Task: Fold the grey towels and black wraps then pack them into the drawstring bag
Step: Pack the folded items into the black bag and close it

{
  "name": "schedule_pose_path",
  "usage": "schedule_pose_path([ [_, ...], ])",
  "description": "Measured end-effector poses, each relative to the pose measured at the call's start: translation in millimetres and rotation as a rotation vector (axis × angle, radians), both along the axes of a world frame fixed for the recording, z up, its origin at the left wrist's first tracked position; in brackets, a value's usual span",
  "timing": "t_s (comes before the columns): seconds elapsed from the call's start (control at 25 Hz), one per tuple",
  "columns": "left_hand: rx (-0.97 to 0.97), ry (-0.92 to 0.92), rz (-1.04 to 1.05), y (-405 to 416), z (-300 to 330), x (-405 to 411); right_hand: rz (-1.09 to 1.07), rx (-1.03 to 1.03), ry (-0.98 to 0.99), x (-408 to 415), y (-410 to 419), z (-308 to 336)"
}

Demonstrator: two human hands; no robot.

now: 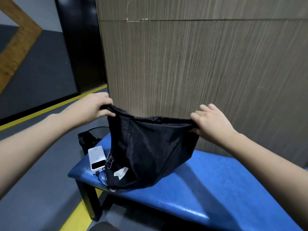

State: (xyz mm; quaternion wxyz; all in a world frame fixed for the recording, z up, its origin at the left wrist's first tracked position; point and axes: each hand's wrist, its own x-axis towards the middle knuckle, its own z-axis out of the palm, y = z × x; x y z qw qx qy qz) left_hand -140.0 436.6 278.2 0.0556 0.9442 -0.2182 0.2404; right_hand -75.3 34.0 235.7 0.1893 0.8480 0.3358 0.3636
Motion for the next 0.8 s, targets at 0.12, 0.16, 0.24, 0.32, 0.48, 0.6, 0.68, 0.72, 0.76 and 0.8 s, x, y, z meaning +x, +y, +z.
schedule_pose_path([
  [0.12,-0.099,-0.129,-0.016,-21.7,28.2,-9.3,-0.024,0.07,-0.048,2.9,-13.0,23.3],
  [0.16,-0.135,-0.158,-0.017,-27.5,37.7,-11.4,-0.021,0.104,-0.066,2.8,-17.0,33.1],
  [0.24,-0.218,-0.206,-0.012,-35.9,56.9,-12.7,-0.005,0.187,-0.12,0.0,-23.4,54.3],
  [0.32,-0.305,-0.236,-0.013,-42.5,73.3,-12.1,0.02,0.255,-0.183,-6.5,-27.1,73.5],
  [0.48,-0.384,-0.138,-0.113,-54.1,73.7,-12.7,0.068,0.265,-0.215,-23.2,-22.2,77.1],
  [0.6,-0.356,0.008,-0.181,-60.4,52.8,-16.8,0.085,0.253,-0.166,-31.1,-16.7,55.1],
  [0.68,-0.352,0.09,-0.229,-64.4,37.8,-21.0,0.093,0.249,-0.133,-34.0,-12.2,43.6],
  [0.72,-0.343,0.123,-0.256,-66.6,30.3,-24.3,0.105,0.251,-0.118,-36.8,-9.7,38.3],
  [0.76,-0.333,0.147,-0.283,-68.8,24.0,-28.2,0.123,0.251,-0.104,-40.2,-6.5,33.1],
  [0.8,-0.329,0.162,-0.305,-70.4,19.5,-31.5,0.146,0.248,-0.095,-44.0,-3.0,28.4],
])
